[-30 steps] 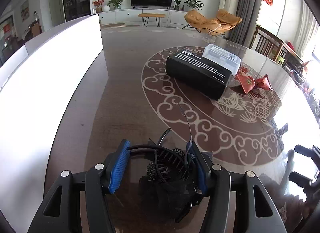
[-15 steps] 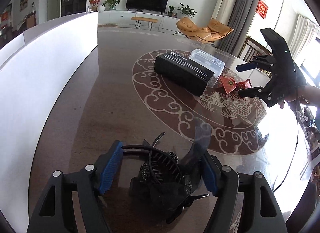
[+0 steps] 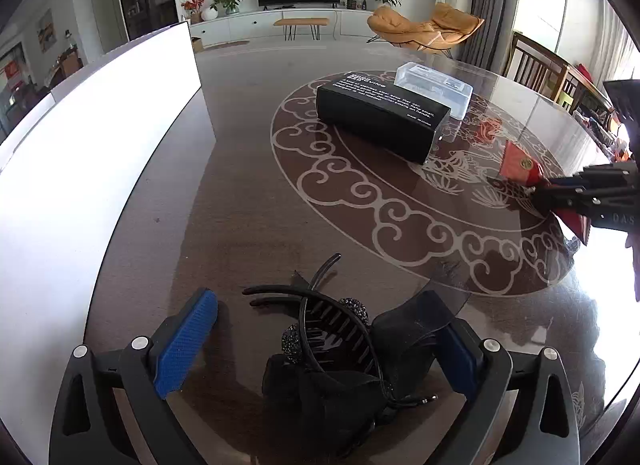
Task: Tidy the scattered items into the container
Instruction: 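Close the right tool on the red packet while the left tool holds the lace accessory, then carry the lace accessory and red packet over the cardboard box with both tools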
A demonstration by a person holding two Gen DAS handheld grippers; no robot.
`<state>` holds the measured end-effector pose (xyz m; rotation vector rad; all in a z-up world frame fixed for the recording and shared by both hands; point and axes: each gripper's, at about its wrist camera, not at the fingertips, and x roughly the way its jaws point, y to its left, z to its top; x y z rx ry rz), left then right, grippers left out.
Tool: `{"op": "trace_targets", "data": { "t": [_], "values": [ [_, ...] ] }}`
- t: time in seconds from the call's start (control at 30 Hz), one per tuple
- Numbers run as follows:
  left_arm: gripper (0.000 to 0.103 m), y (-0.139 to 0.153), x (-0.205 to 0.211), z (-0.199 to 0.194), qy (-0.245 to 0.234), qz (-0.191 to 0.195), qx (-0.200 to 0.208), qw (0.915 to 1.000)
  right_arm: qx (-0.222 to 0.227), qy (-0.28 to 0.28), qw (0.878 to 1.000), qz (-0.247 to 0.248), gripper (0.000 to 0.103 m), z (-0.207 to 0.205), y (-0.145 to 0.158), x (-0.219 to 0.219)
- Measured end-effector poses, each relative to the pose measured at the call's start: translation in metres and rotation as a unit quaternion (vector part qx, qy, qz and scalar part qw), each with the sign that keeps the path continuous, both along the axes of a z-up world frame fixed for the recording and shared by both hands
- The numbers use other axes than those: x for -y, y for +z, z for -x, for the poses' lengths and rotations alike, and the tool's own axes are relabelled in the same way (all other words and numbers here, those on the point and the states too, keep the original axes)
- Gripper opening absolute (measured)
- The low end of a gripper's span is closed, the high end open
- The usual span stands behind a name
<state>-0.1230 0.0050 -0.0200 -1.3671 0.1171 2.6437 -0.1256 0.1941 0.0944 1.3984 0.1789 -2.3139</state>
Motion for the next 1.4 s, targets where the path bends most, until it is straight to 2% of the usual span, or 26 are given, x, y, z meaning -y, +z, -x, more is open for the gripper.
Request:
{"op": "trace_targets", "data": {
  "t": [0.07,0.13,0.23,0.3,0.37,0.4,0.43,0.53,0.7,0.8,0.97,1.1,1.4],
  "values": [
    [0.101,0.0,0.001,-0.001,-0.002,-0.001,0.0,1.0,-0.016,-0.016,1.0,-0.002,0.02,-0.035,-0.002,0.008],
    [0.101,0.0,0.0,0.0,-0.003,0.001,0.0,1.0,-0.053,-0.028,0.998,-0.033,0.021,-0.061,-0.004,0.02],
    [0.103,0.0,-0.002,0.001,-0.004,0.003,0.003,1.0,-0.087,-0.047,0.994,-0.047,0.025,-0.076,-0.006,0.022],
    [0.099,0.001,-0.001,0.0,0.001,0.004,0.0,1.0,-0.09,-0.063,0.994,-0.029,0.026,-0.078,-0.006,0.017],
    [0.054,0.006,0.004,-0.004,0.014,0.0,-0.013,0.9998,-0.095,-0.074,0.993,-0.015,0.024,-0.077,-0.006,0.018],
    [0.052,0.008,0.005,-0.006,0.016,-0.004,-0.012,0.9998,-0.098,-0.074,0.992,-0.016,0.024,-0.077,-0.006,0.018],
    [0.038,0.01,0.007,-0.009,0.016,-0.011,-0.01,0.9998,-0.097,-0.076,0.992,-0.016,0.023,-0.076,-0.006,0.02],
    [0.038,0.017,0.015,-0.022,0.016,-0.061,-0.004,0.998,-0.087,-0.093,0.992,0.022,0.022,-0.083,0.002,0.016],
    [0.038,0.032,0.022,-0.053,0.012,-0.111,-0.015,0.9936,-0.115,-0.106,0.985,0.066,0.022,-0.117,0.036,0.011],
    [0.038,0.039,0.018,-0.065,0.011,-0.106,-0.024,0.994,-0.105,-0.109,0.985,0.079,0.022,-0.127,0.038,0.012],
    [0.038,0.048,0.002,-0.077,-0.005,-0.066,-0.038,0.9971,-0.086,-0.112,0.985,0.096,0.022,-0.135,0.03,0.017],
    [0.038,0.053,-0.004,-0.08,-0.009,-0.051,-0.041,0.9978,-0.088,-0.109,0.985,0.1,0.022,-0.14,0.034,0.023],
    [0.038,0.053,-0.008,-0.084,-0.013,-0.047,-0.04,0.998,-0.075,-0.095,0.987,0.103,0.022,-0.14,0.033,0.038]
  ]
}}
